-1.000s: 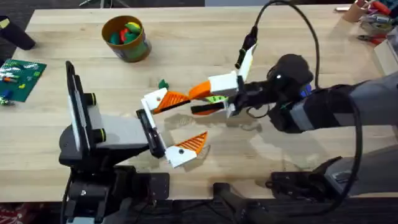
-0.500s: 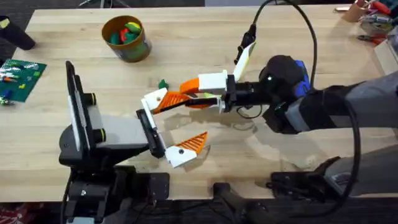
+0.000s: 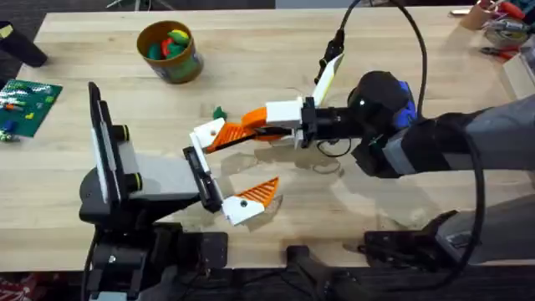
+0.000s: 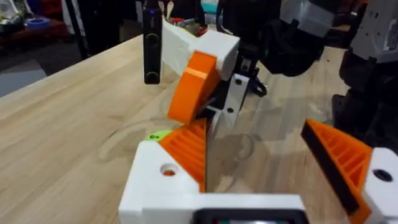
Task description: Pick up the gripper from the table and insert it into the empty holder that is missing its gripper. Then pick up a screw, insert it into the mounting hole, and use the screwdriver to tighten it. Finally, clean up the table by picking up the vegetable and placing it into the bucket.
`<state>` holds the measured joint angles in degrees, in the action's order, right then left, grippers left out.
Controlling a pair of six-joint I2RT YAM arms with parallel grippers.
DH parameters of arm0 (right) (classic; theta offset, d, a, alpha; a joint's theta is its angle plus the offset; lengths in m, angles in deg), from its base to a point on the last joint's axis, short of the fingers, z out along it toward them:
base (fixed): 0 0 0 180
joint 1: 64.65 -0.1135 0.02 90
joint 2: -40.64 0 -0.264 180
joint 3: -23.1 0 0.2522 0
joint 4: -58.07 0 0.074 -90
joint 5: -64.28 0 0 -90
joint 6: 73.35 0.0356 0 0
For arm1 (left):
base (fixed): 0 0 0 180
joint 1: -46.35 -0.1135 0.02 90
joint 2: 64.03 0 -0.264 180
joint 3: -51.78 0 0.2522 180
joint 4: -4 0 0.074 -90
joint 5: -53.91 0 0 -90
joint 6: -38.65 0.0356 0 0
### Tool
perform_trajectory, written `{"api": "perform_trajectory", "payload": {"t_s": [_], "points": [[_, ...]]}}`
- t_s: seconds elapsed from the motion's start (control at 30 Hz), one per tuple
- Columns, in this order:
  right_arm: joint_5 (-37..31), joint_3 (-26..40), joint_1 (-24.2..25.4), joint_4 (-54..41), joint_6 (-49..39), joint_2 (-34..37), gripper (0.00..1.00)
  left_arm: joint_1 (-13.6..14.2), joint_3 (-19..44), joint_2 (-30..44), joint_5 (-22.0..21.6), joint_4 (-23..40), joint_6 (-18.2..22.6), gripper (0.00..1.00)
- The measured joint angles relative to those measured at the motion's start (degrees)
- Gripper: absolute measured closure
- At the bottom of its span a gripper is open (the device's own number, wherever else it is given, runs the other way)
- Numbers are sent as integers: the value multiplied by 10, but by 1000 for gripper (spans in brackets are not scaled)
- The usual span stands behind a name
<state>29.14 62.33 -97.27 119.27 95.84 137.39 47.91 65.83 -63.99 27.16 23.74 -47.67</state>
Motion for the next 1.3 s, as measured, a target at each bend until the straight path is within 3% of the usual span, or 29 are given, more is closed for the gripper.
{"api": "perform_trajectory", "payload": {"t_s": [0.37,0.6,0.73,0.87,1.3], "points": [[18,0,0,3,0,0,500,0,0,0,0,0,0,15],[20,1,-6,4,0,0,594,0,0,0,0,0,0,14],[20,3,-7,5,0,0,746,0,0,0,0,0,0,14],[22,6,-7,9,0,0,974,0,0,0,0,0,-1,15],[24,12,-7,5,0,0,982,0,0,0,0,0,0,14]]}}
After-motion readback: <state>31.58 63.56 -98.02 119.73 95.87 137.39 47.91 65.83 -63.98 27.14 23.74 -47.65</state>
